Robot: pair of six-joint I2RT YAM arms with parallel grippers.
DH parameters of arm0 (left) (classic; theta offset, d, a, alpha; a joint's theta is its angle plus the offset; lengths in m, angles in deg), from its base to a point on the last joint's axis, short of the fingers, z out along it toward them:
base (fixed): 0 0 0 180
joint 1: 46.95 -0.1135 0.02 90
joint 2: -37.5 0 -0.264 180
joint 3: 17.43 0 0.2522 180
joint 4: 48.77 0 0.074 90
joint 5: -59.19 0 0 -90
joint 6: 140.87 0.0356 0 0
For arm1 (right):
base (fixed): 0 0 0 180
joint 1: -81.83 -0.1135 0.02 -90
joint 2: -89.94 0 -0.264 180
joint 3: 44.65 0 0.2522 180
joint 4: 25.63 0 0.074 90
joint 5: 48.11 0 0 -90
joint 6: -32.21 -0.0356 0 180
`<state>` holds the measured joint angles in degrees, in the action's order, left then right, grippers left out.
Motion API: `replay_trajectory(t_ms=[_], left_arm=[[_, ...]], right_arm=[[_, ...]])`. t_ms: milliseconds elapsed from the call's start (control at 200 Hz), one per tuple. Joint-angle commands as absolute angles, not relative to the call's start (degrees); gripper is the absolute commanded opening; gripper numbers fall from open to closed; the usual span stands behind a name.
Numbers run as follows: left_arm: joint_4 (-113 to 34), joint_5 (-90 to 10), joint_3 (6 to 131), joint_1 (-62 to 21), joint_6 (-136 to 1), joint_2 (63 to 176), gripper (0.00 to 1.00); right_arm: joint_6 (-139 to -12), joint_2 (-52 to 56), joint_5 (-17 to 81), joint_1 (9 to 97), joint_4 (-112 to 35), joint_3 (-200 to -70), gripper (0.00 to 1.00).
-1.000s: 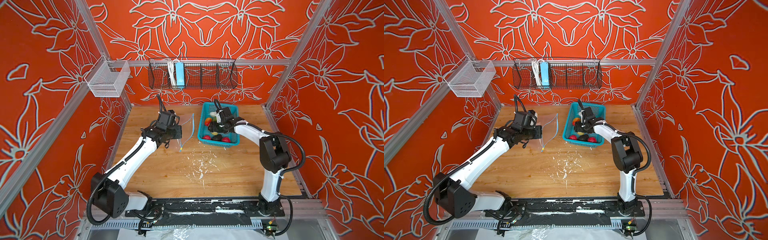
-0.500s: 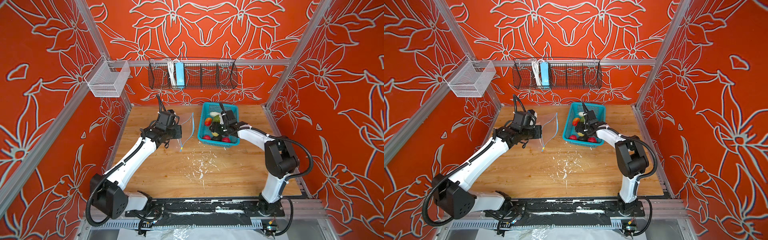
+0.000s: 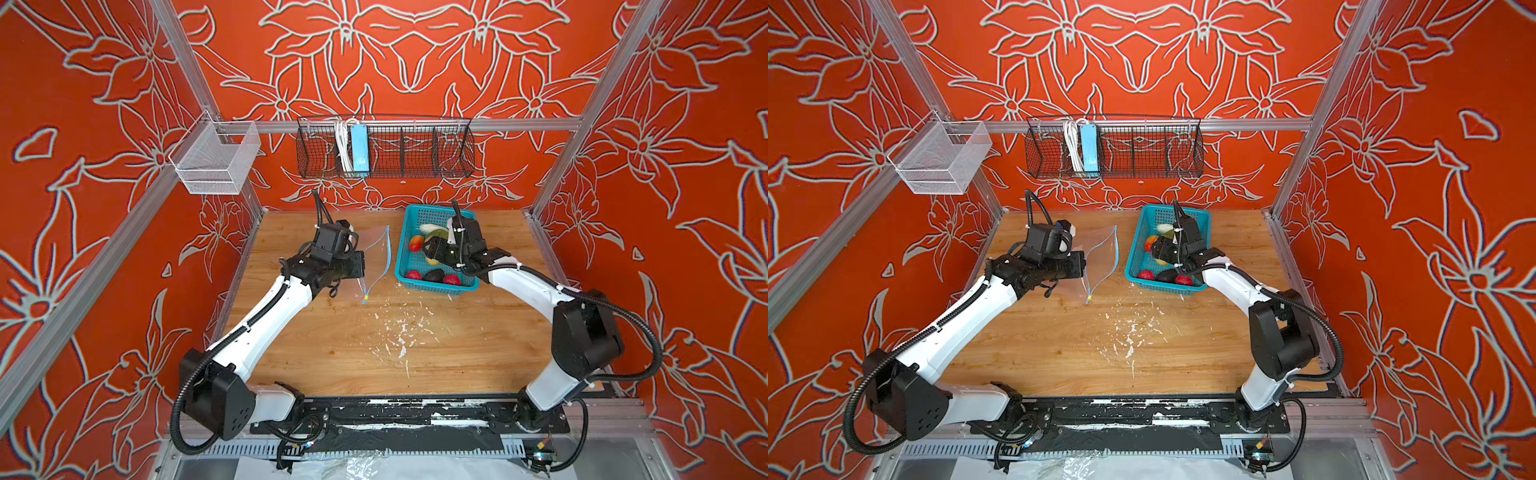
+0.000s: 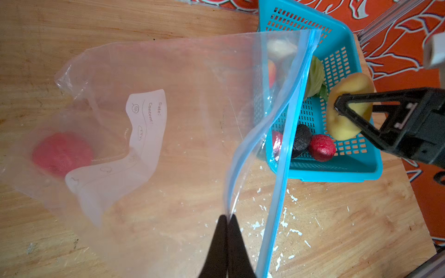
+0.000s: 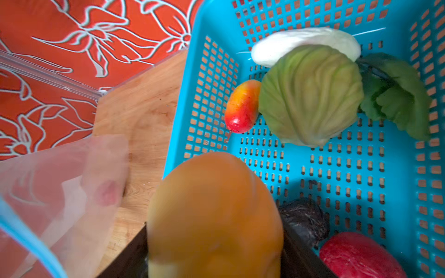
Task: Place the food in the zip-top bag and seal the zipper
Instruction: 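Lift the yellow potato with the right gripper toward the bag opening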
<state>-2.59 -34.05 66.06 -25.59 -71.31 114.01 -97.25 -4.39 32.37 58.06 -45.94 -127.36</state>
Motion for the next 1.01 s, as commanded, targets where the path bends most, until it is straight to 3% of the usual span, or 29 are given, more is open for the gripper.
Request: replay_trajectory(t_ms=[0,380,1001], left_arm=[[-3.37,-35.11,66.11,-25.86,-71.48,112.93,0.00],[-3.20,-34.94,66.18,-25.88,-71.76,113.28,0.00],[-3.11,-34.98,66.03,-25.86,-71.59,112.87,0.00]], right_arm=[[-99.05,-0.67,34.31,56.27,-44.66,-126.11,0.55],[-100.13,4.91,38.20,49.81,-44.66,-127.64,0.55],[-105.66,3.04,39.66,41.28,-44.82,-132.86,0.52]])
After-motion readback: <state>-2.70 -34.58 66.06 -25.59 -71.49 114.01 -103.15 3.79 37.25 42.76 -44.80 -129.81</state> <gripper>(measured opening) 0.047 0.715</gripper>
